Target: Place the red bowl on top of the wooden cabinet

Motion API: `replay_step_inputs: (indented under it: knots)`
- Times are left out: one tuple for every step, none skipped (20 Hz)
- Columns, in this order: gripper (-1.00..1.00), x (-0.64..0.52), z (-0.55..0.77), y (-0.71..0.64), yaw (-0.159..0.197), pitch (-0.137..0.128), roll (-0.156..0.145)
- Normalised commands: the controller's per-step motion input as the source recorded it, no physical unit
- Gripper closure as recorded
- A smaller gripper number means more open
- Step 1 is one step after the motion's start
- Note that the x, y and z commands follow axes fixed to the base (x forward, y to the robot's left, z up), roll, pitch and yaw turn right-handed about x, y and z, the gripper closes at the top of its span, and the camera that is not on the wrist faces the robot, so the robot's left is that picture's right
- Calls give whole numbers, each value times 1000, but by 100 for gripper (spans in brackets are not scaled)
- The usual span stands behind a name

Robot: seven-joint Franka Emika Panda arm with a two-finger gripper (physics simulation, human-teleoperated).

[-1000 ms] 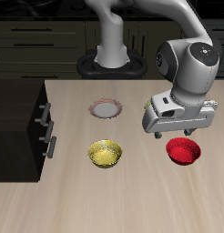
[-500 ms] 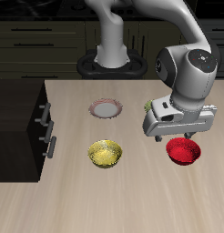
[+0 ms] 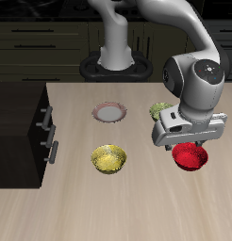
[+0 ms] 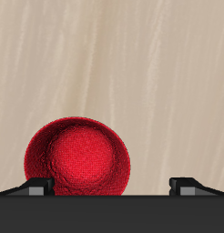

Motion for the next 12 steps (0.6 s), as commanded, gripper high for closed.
replay_step_inputs:
  knots:
    - [-100, -167, -240, -166, 106, -125, -87]
    - [-100, 58, -109, -74, -39, 62, 38]
    - [-100, -30, -109, -120, -25, 23, -6]
    - [-100, 33, -11, -2, 0, 0, 0]
    - [-100, -53, -91, -59, 68, -90, -53]
    - [-100, -14, -253, -171, -12, 60, -16]
    - [-100, 0, 0, 0, 0, 0, 0]
    - [-100, -11, -51, -176, -18, 13, -13]
    - [-100, -33, -68, -149, -33, 41, -7]
    - [-100, 0, 0, 0, 0, 0, 0]
    - [-100, -22, -90, -142, -18, -3, -36]
    - [-100, -61, -174, 4, -19, 70, 69]
